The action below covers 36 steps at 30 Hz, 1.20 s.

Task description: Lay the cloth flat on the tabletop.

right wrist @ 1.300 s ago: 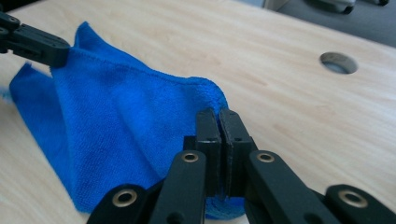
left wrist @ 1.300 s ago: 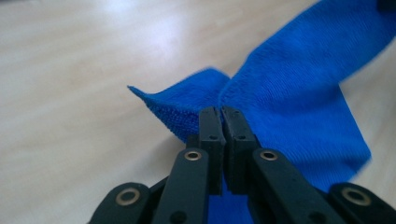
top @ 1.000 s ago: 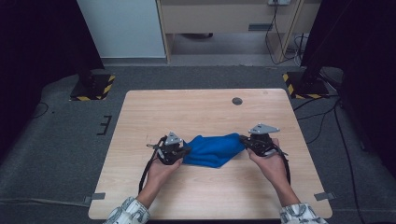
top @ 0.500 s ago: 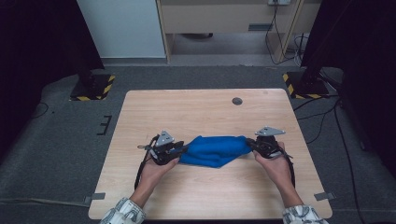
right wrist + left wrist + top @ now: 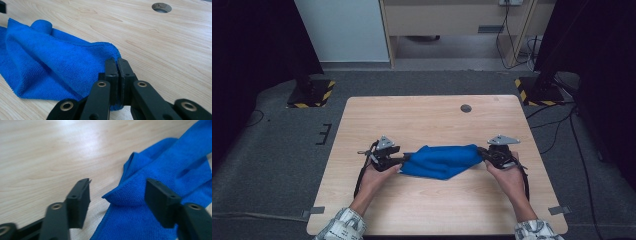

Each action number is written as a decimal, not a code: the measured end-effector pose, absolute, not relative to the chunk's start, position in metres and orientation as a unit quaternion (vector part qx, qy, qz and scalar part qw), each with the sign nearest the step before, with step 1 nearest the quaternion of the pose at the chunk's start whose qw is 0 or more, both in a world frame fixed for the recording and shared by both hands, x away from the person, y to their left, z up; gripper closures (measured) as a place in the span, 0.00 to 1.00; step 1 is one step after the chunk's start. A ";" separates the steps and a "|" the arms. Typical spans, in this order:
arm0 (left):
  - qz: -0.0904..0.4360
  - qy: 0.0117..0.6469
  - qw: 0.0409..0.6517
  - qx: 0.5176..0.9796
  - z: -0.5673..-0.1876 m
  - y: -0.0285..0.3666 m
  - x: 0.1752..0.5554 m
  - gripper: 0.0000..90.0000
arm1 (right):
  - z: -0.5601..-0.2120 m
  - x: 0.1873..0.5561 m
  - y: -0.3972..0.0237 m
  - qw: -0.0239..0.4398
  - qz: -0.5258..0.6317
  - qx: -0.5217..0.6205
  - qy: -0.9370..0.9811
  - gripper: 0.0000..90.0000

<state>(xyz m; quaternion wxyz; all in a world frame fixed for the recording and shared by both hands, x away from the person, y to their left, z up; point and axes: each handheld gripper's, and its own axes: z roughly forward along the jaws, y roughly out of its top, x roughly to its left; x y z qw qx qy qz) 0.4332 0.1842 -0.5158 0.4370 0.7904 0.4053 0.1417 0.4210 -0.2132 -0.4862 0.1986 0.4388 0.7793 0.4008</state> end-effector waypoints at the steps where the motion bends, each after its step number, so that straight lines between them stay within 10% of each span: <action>1: 0.136 0.408 0.434 0.792 -0.519 0.183 0.436 0.36 | -0.486 0.421 -0.213 0.199 0.400 0.438 0.780 0.98; 4: 0.112 0.405 0.426 0.801 -0.525 0.178 0.441 0.35 | -0.485 0.421 -0.213 0.200 0.401 0.437 0.779 0.98; 19: 0.130 0.381 0.405 0.821 -0.525 0.171 0.436 0.91 | -0.479 0.419 -0.215 0.204 0.412 0.437 0.773 0.98; 36: 0.170 0.375 0.467 0.783 -0.463 0.174 0.420 0.97 | -0.442 0.410 -0.218 0.230 0.451 0.423 0.752 0.98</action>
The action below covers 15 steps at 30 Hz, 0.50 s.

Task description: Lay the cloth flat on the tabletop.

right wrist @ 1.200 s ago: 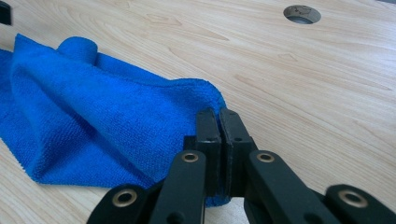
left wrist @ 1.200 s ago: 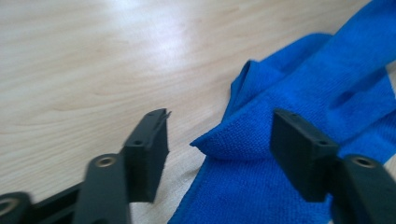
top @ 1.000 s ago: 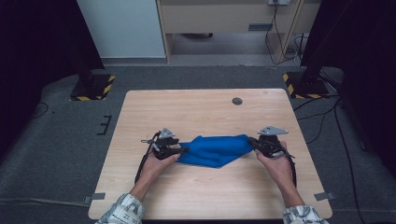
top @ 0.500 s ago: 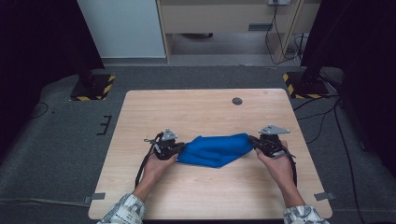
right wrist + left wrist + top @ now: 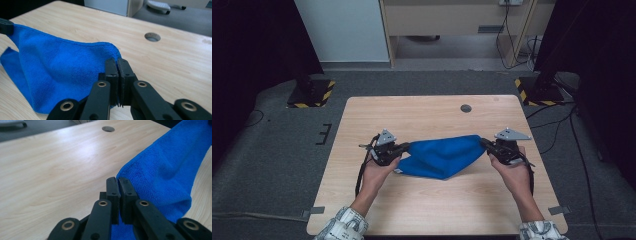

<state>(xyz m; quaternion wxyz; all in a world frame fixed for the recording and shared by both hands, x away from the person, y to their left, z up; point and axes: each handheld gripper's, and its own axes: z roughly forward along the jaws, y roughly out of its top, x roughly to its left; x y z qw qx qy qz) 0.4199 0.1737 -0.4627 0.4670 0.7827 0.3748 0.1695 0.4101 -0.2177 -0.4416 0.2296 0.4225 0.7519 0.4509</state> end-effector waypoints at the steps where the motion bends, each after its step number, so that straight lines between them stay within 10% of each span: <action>1: 0.173 0.375 0.472 0.779 -0.459 0.173 0.419 0.97 | -0.439 0.409 -0.218 0.230 0.453 0.422 0.751 0.98; 15: 0.203 0.357 0.502 0.761 -0.409 0.166 0.408 0.97 | -0.397 0.398 -0.216 0.255 0.486 0.404 0.731 0.98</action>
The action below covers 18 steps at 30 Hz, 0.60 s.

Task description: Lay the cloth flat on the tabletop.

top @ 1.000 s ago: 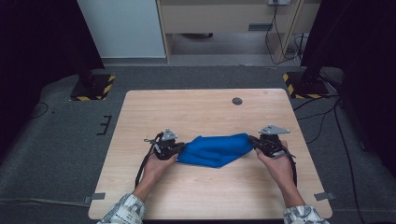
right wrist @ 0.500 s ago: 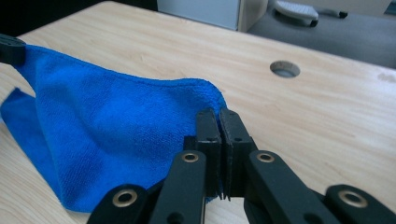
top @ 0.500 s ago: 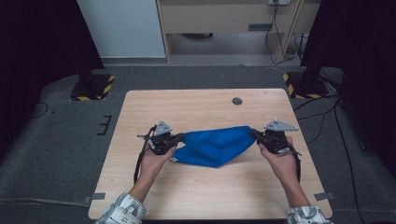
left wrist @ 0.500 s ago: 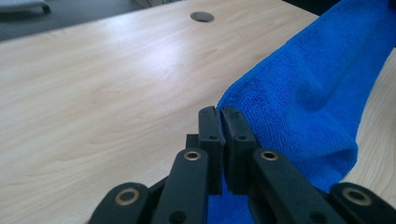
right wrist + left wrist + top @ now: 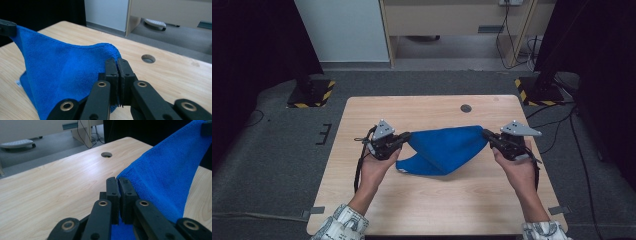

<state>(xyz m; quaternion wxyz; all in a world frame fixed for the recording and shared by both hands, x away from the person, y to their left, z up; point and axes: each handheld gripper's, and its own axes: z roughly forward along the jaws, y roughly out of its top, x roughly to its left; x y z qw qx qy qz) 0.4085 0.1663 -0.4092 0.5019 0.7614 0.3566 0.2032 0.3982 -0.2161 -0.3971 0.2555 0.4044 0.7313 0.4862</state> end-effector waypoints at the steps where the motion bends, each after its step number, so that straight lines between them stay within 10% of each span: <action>1: 0.207 0.355 0.503 0.760 -0.406 0.166 0.408 0.97 | -0.394 0.397 -0.217 0.258 0.488 0.403 0.730 0.98; 18: 0.226 0.325 0.522 0.756 -0.366 0.169 0.373 0.97 | -0.358 0.369 -0.216 0.278 0.516 0.377 0.717 0.98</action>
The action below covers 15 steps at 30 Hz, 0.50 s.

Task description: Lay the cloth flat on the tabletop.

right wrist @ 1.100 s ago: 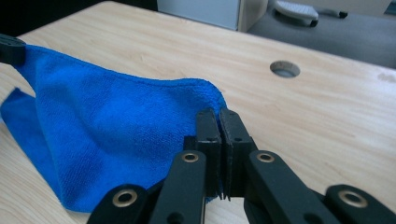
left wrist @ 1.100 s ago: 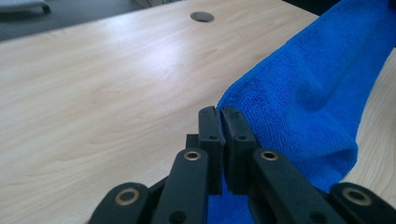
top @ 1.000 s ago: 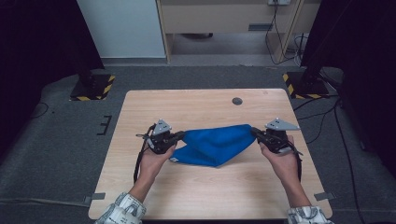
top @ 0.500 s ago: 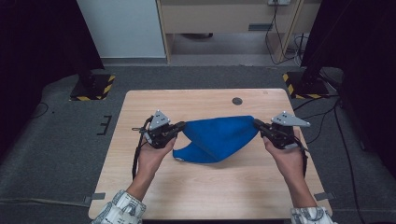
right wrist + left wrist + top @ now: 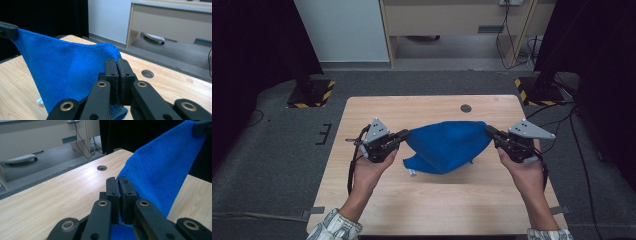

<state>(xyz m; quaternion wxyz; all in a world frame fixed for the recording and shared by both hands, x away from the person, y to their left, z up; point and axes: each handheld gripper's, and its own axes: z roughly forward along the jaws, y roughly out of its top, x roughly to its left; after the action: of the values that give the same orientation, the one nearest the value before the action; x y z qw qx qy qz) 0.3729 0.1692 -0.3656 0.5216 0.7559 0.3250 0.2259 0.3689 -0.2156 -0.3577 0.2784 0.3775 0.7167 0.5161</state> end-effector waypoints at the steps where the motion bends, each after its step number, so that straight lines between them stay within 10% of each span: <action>1: 0.228 0.322 0.521 0.757 -0.362 0.170 0.369 0.96 | -0.354 0.366 -0.216 0.280 0.518 0.373 0.717 0.98; 15: 0.260 0.307 0.508 0.762 -0.301 0.179 0.343 0.96 | -0.315 0.342 -0.216 0.307 0.517 0.344 0.721 0.98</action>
<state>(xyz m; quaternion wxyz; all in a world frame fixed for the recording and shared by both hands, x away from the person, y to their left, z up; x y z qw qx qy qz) 0.3425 0.1786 -0.3013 0.5076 0.7619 0.3074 0.2596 0.3418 -0.2162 -0.3147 0.3074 0.3439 0.7209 0.5173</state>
